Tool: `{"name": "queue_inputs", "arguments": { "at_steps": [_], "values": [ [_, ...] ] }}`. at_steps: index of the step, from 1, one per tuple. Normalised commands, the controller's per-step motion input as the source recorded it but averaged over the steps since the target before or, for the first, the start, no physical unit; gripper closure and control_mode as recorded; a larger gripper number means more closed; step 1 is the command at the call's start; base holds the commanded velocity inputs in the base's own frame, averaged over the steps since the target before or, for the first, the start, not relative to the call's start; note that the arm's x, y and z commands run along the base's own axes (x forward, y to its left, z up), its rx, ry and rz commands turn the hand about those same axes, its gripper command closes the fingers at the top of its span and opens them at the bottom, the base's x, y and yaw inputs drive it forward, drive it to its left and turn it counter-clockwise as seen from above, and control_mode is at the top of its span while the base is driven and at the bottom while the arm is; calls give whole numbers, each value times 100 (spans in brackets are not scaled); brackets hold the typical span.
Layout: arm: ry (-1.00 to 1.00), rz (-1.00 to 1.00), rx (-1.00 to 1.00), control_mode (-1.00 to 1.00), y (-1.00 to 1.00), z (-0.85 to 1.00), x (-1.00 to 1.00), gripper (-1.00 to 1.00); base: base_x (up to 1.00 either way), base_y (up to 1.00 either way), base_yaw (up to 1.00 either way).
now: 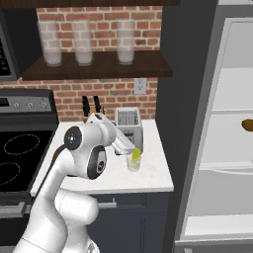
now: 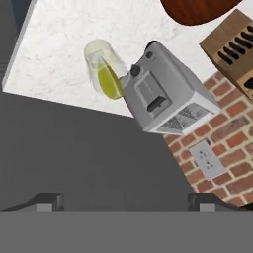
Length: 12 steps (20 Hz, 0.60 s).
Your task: Grab a lemon wedge from the fridge and one ice cube from the ice bowl, and put them in the glass of lemonade.
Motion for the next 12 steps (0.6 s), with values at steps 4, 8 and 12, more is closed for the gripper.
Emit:
{"name": "queue_inputs", "arguments": {
  "at_steps": [4,8,12],
  "values": [
    [1,0,-1,-100,0,39,-87,-100,0,0,0],
    [4,0,-3,-100,5,19,-98,-100,0,0,0],
    [0,4,-7,-100,27,20,-89,-100,0,0,0]
  ]
}}
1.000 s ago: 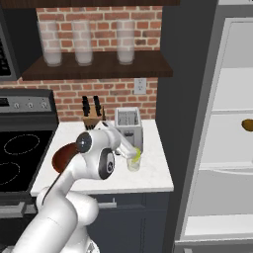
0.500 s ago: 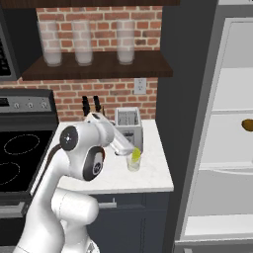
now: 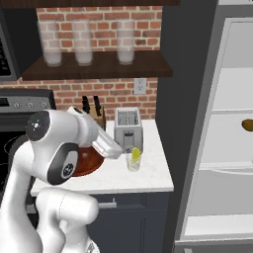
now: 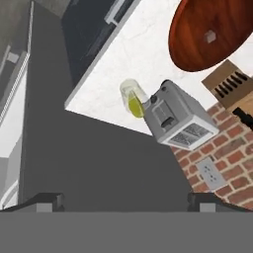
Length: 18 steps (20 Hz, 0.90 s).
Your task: Grab a lemon wedge from the fridge and one ice cube from the ice bowl, and put them in the glass of lemonade.
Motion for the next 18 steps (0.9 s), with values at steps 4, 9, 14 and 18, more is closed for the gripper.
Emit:
{"name": "queue_inputs", "arguments": {
  "at_steps": [4,9,14,18],
  "values": [
    [1,11,-14,-100,67,0,-57,-100,0,0,0],
    [0,12,-16,-100,87,-15,-39,-100,0,0,0],
    [0,9,-17,-100,89,-31,-27,-100,0,0,0],
    [0,6,-15,-100,80,-33,-18,-100,0,0,0]
  ]
}}
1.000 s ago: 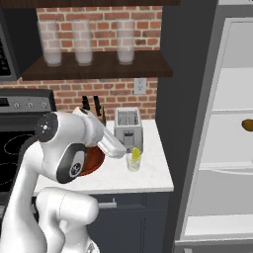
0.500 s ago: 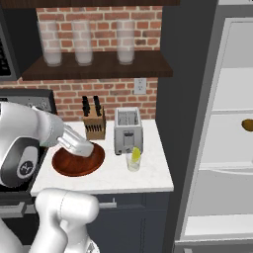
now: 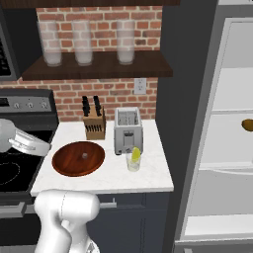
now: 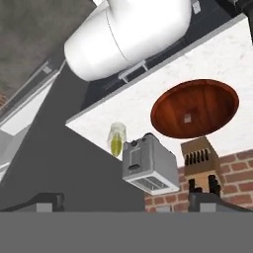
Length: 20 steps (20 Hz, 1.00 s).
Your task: Grab a lemon wedge from the fridge and one ice cube from the ice bowl, and put them in the glass of lemonade.
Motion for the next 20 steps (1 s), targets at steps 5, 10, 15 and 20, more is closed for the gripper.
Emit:
{"name": "queue_inputs", "arguments": {
  "at_steps": [5,10,15,20],
  "values": [
    [0,3,-14,-100,80,-32,-6,-100,0,0,0],
    [0,2,-14,-100,79,-38,0,-100,0,0,0],
    [0,0,-11,-100,86,-32,0,-100,0,0,0],
    [0,0,-9,-100,86,-22,3,-100,0,0,0]
  ]
}}
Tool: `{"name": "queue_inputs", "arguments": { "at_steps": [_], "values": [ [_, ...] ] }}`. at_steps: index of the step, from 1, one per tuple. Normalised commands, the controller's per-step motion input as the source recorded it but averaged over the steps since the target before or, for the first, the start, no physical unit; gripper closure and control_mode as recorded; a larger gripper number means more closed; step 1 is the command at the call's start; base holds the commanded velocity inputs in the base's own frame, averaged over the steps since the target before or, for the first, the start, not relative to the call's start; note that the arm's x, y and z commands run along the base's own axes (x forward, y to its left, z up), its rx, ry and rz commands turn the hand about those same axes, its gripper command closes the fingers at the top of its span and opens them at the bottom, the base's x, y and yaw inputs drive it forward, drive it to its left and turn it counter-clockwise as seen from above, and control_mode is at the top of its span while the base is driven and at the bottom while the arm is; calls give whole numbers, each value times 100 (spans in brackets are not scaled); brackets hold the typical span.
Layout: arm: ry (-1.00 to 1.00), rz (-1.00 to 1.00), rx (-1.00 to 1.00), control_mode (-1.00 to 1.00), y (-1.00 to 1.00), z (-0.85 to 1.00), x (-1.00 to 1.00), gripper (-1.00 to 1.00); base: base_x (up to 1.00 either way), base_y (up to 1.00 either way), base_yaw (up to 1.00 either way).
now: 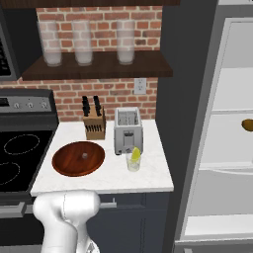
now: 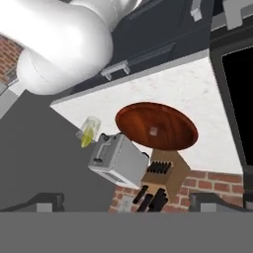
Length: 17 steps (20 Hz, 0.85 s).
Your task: Grab a lemon wedge from the fridge and one ice cube from the ice bowl, and put them in the glass of lemonade.
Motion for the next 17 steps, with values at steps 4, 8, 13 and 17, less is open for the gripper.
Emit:
{"name": "queue_inputs", "arguments": {
  "at_steps": [4,8,13,17],
  "values": [
    [0,0,-6,-100,75,-17,18,-100,0,0,0],
    [0,0,-5,-100,81,-9,22,-100,0,0,0],
    [0,0,-4,-100,77,-6,29,-100,0,0,0],
    [0,-3,-1,-100,59,-1,26,-100,0,0,0]
  ]
}}
